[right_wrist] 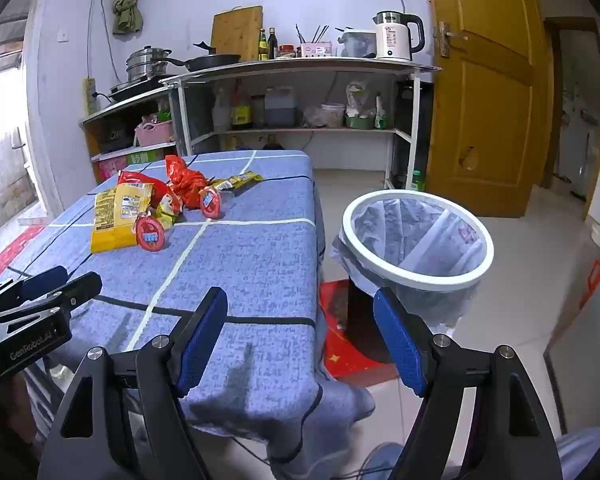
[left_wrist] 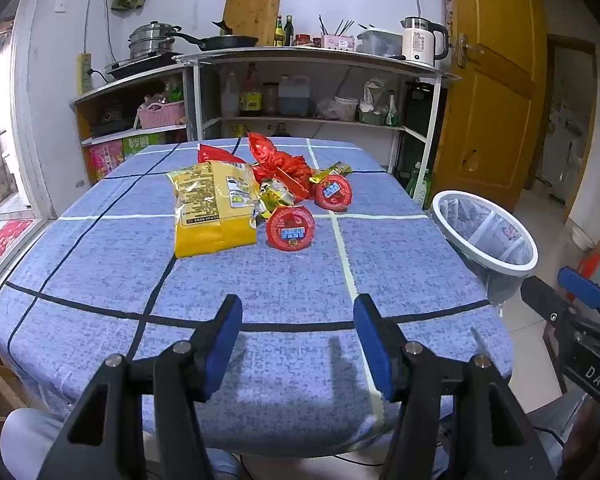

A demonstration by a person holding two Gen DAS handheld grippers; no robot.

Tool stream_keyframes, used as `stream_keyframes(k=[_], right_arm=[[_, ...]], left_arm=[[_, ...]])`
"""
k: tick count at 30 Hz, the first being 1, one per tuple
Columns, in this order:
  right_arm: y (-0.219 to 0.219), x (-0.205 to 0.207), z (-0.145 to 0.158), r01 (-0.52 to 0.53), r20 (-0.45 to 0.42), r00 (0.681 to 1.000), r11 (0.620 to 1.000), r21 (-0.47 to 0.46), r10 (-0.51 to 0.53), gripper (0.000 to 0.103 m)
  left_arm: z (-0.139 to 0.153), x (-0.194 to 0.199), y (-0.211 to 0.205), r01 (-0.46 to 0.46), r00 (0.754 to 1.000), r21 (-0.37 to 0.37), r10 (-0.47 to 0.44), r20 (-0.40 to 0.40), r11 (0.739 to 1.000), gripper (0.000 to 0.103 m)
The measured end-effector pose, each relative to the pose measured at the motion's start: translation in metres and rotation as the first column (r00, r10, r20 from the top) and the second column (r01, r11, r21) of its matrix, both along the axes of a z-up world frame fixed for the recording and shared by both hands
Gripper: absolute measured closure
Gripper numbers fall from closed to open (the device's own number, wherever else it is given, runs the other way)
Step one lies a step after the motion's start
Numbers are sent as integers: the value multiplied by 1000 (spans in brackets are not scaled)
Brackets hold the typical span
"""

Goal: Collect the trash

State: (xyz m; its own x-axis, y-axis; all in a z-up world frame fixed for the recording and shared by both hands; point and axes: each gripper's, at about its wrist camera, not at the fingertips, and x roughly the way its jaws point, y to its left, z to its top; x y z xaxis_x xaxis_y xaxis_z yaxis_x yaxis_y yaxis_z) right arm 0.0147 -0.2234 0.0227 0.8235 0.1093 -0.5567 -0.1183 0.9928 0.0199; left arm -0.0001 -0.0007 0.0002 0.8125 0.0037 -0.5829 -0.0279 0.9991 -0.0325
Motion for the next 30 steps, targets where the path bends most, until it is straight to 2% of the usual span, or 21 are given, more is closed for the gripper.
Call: stream_keyframes(k=[3,30], right_arm=[[0,0,0,2,4,1000,1000,-15,-1,27],[-1,2,0,12,-2,1000,1000,-18,-12,27]], left_arm=[[0,0,2,0,1000,-27,0,1,1000,43],[6,-2,-2,15,1000,-20,-15,1,1000,43]])
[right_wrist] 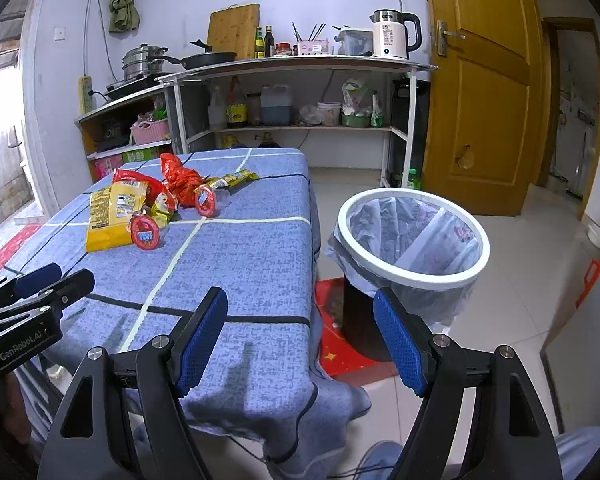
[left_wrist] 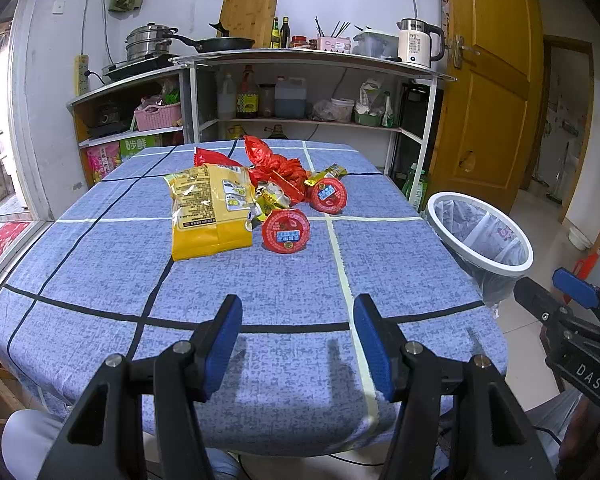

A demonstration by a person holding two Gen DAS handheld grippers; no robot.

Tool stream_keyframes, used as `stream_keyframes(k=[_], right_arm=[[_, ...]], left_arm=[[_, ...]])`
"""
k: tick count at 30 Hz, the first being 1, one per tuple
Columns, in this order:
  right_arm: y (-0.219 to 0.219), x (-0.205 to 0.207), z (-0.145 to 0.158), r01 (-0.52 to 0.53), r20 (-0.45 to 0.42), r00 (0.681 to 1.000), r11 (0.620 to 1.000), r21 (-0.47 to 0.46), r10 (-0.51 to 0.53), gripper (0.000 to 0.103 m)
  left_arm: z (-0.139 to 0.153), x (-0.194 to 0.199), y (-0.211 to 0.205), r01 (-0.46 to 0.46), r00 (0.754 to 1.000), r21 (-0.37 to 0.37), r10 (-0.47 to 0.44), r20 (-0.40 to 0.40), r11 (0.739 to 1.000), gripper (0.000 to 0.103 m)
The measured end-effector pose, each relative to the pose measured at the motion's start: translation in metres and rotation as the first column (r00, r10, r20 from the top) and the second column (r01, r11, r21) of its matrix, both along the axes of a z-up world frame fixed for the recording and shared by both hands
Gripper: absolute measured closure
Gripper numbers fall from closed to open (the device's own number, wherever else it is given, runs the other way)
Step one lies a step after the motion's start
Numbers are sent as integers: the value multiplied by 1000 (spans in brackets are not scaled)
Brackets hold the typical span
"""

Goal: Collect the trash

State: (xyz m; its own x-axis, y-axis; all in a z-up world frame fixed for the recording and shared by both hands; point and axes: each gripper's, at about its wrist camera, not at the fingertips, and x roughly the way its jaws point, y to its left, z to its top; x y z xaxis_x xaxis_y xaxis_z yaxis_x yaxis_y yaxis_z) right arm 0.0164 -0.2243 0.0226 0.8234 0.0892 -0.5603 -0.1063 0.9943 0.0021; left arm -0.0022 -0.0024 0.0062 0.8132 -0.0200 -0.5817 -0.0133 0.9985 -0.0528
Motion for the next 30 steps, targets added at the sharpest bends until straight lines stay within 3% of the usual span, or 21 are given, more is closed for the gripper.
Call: stream_keyframes(k=[30], right_arm=[[1,0,2,0,-1,1000,1000,5,0,27]], left_arm=[[0,0,1,0,1000,-6,0,-1,1000,43]])
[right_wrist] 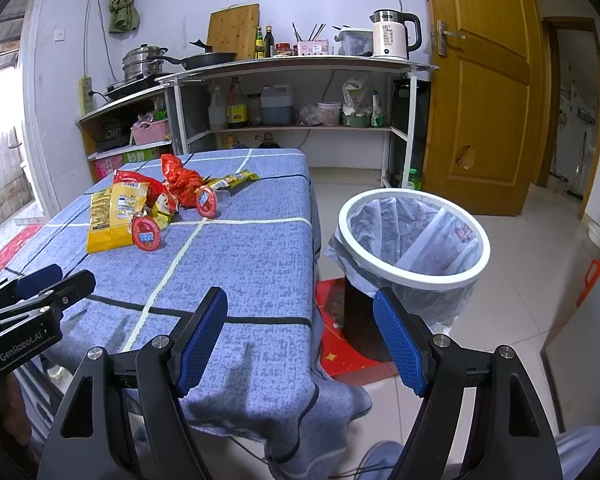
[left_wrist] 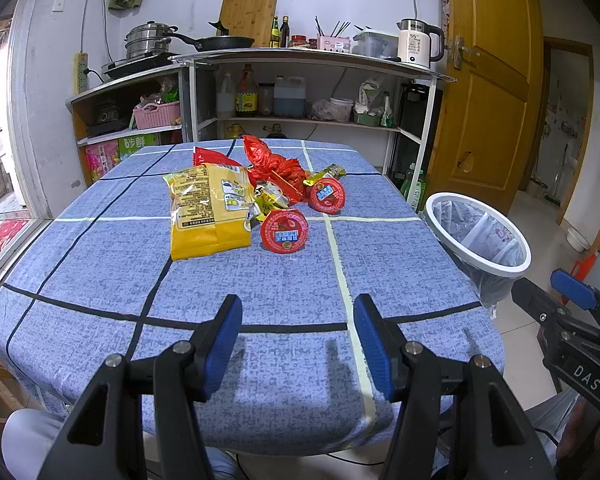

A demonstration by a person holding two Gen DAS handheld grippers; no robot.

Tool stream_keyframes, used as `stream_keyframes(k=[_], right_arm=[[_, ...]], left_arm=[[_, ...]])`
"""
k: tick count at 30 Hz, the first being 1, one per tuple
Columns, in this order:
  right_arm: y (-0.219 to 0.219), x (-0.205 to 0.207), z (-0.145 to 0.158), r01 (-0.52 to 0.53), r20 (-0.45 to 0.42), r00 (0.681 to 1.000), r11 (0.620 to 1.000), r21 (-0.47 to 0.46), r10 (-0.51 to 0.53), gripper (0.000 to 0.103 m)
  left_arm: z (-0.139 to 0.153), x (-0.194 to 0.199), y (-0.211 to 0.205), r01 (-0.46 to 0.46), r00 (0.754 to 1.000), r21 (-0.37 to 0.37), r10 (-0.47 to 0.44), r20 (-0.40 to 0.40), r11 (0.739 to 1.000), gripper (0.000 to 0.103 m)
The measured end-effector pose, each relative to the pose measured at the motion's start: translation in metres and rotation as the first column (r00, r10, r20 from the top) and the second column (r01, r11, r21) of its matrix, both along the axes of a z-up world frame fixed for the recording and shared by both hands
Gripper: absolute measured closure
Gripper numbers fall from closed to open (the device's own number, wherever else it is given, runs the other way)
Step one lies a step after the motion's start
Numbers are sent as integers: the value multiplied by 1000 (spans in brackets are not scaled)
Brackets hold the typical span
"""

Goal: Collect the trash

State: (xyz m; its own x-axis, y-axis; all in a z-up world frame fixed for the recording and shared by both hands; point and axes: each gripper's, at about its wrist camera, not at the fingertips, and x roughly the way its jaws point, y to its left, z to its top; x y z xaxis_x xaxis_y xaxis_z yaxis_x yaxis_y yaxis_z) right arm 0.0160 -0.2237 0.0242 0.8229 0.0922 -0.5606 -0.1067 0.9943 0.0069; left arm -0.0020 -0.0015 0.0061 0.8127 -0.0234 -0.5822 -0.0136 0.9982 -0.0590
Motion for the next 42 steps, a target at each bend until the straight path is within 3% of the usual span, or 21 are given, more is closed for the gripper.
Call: stream_keyframes(k=[42], right_arm=[[5,9,2,-29,1,1000,1000,1,29,27]], left_arm=[[-3,6,3,-6,1000,5,6,-16,1000,43]])
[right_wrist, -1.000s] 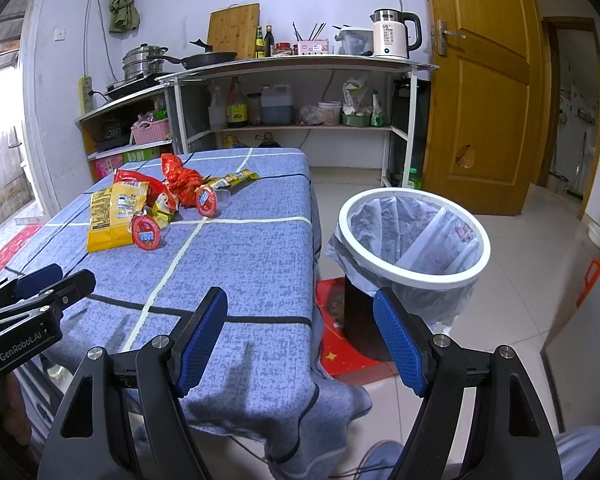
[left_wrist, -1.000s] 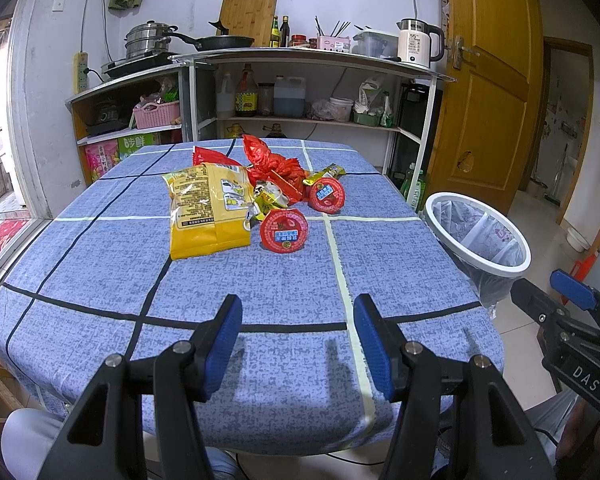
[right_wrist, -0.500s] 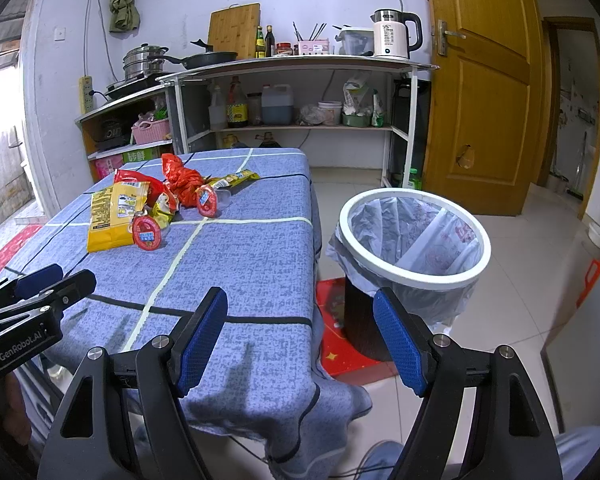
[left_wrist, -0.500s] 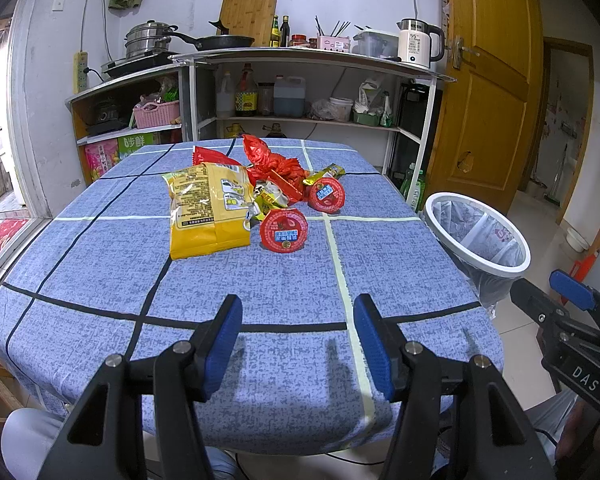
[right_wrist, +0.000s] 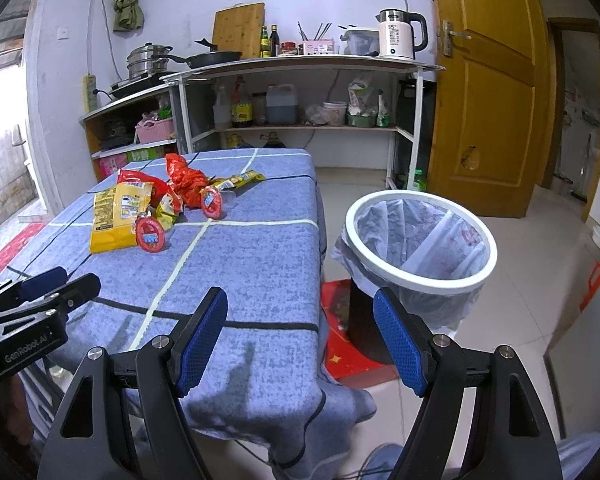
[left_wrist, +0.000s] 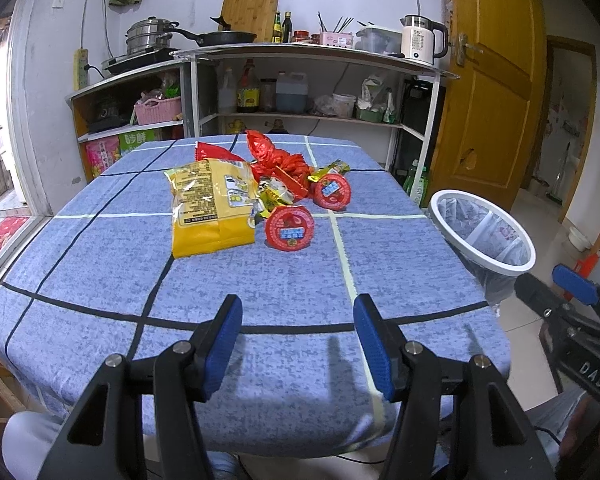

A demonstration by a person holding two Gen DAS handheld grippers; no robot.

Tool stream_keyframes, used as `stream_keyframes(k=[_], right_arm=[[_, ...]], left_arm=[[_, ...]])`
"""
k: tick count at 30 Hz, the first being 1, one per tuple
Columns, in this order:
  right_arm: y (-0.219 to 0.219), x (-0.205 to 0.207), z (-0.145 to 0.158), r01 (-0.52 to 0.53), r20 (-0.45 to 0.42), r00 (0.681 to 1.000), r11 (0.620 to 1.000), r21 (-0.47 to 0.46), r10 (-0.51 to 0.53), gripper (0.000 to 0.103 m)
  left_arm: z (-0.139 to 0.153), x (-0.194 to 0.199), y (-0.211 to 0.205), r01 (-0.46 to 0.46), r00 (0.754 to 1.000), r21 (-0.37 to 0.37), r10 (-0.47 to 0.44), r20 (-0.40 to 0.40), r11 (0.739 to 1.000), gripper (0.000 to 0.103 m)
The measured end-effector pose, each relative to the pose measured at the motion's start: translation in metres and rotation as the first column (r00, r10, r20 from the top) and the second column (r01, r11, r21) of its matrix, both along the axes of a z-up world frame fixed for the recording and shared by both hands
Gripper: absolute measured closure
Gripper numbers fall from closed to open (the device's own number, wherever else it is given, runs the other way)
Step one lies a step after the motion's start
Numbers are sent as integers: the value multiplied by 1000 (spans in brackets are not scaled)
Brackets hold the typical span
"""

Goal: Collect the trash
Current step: 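Grasp the yellow snack bag with the left gripper while the right grasps the clear cup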

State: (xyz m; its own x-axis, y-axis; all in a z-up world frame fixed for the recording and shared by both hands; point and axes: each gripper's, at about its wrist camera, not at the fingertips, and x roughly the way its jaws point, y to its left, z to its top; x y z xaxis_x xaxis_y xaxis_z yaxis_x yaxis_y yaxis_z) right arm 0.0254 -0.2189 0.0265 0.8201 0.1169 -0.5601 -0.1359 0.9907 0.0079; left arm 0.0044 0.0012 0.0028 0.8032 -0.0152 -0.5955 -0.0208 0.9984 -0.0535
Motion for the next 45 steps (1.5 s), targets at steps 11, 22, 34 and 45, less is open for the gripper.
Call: stream_keyframes(k=[11,22,34,45], right_arm=[[21,54,8,-126,-22,992,992,17,127,27],[68,146,15,-334,-93,938,942,23,334,27],[108,233,-35,-447,-291,851,894,40,438,27],[114,268,-53,-463,-343,818,882,86,462,33]], left_arm=[[2,36,36,-60,998,13,60,4,998,43],[9,94,90,-110,994,-2,110,-13,994,33],[-10,135,111,-102,988,-121,86,-130,987,27],[-19,140,106,-63,990,-143,43,-136,988,41]])
